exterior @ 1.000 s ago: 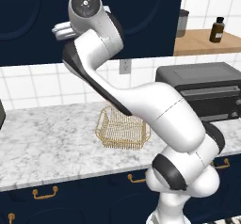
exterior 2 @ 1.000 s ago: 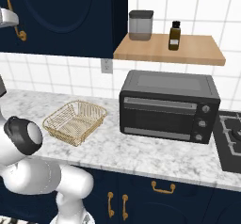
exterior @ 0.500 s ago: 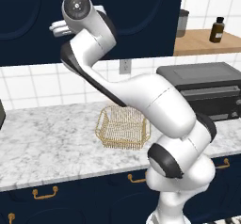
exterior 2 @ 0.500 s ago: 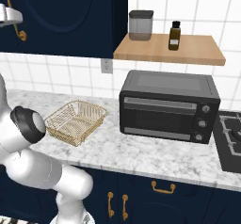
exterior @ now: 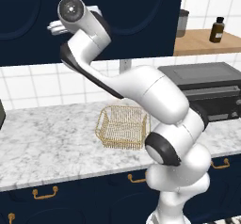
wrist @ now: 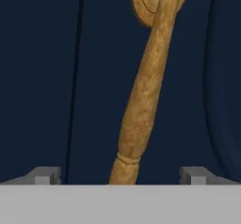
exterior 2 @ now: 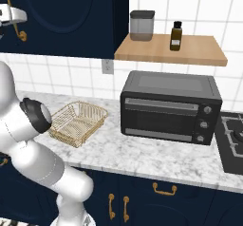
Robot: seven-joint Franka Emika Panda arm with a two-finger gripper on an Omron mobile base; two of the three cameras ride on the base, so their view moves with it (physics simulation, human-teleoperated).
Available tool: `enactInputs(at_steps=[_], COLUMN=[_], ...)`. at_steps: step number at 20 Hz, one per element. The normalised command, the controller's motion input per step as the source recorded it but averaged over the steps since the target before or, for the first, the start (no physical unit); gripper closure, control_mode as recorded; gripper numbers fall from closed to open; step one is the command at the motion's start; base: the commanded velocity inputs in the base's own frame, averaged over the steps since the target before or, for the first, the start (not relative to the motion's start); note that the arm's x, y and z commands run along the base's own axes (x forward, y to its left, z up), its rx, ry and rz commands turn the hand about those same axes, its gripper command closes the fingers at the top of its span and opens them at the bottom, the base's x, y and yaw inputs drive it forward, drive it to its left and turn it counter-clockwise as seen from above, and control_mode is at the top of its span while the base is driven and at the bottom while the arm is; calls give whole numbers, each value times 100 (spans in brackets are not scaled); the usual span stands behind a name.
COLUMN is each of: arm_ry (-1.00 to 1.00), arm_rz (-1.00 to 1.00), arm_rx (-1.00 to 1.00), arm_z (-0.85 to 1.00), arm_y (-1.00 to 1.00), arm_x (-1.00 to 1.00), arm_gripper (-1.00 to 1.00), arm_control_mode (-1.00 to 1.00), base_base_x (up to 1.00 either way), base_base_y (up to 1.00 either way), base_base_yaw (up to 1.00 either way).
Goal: Open the cabinet, pick up the bread from the cabinet and place it in the basket. Then move the basket to the dining counter.
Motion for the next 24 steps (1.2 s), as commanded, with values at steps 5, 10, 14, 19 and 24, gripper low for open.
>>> enactInputs(at_steps=[5, 10, 14, 19, 24], arm_ry=[-3, -7, -2, -4, -20], arm_rz=[-3, -10, -8, 0, 2], arm_rx=[-2, -7, 0, 11, 19], arm_z=[0, -15, -22, -13, 0], arm_y=[16, 25, -48, -100, -100], arm_x=[41, 55, 46, 5, -49], arm_gripper=[-100, 100, 100, 100, 100], arm_control_mode=[-100, -100, -100, -100, -100], base_base_x=[0, 0, 0, 0, 0], base_base_y=[0, 0, 0, 0, 0], base_base_yaw=[0, 0, 0, 0, 0])
